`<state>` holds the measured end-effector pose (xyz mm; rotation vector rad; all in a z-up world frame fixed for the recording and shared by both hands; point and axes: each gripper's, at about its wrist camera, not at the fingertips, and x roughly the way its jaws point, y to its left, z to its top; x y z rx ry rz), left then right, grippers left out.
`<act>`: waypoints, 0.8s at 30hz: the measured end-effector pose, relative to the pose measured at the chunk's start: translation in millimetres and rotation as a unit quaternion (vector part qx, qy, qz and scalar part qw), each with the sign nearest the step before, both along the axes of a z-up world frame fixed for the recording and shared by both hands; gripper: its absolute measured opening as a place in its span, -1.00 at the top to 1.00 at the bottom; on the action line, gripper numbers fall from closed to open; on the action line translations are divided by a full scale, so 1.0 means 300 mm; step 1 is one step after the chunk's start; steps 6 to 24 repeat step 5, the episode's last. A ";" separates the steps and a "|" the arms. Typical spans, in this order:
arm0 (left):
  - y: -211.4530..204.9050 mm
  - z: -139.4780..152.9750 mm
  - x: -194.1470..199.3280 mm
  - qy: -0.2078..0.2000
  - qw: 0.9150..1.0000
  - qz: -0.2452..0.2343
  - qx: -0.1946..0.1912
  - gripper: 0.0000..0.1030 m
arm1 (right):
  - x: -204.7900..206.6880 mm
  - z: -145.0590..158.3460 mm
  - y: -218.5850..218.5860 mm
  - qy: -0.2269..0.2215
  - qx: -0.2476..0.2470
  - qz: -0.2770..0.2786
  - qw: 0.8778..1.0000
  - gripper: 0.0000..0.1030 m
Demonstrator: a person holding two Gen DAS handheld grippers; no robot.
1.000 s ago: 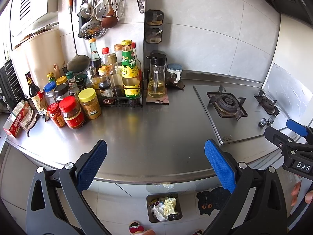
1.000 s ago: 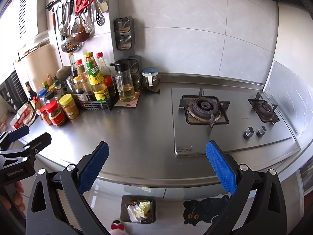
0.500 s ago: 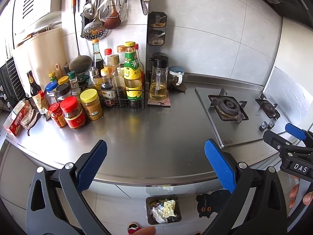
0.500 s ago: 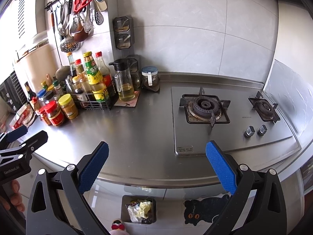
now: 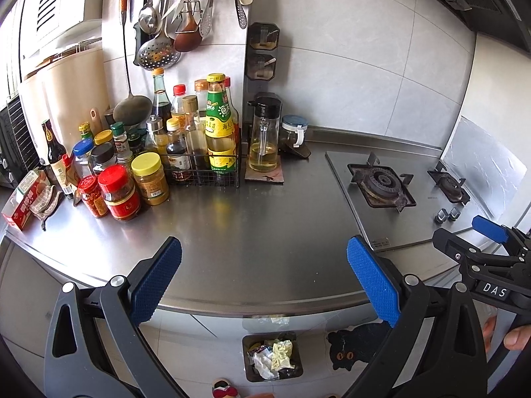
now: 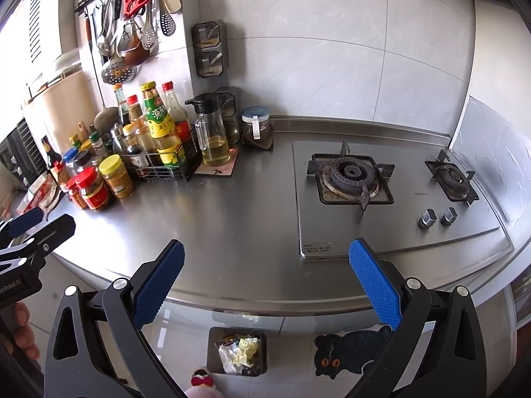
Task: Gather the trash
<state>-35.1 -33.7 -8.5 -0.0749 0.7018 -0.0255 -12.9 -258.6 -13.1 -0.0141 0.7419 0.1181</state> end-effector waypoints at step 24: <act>-0.002 -0.001 -0.003 -0.002 1.000 0.013 0.022 -0.84 | -0.002 0.000 0.001 0.000 0.000 0.000 1.000 -0.94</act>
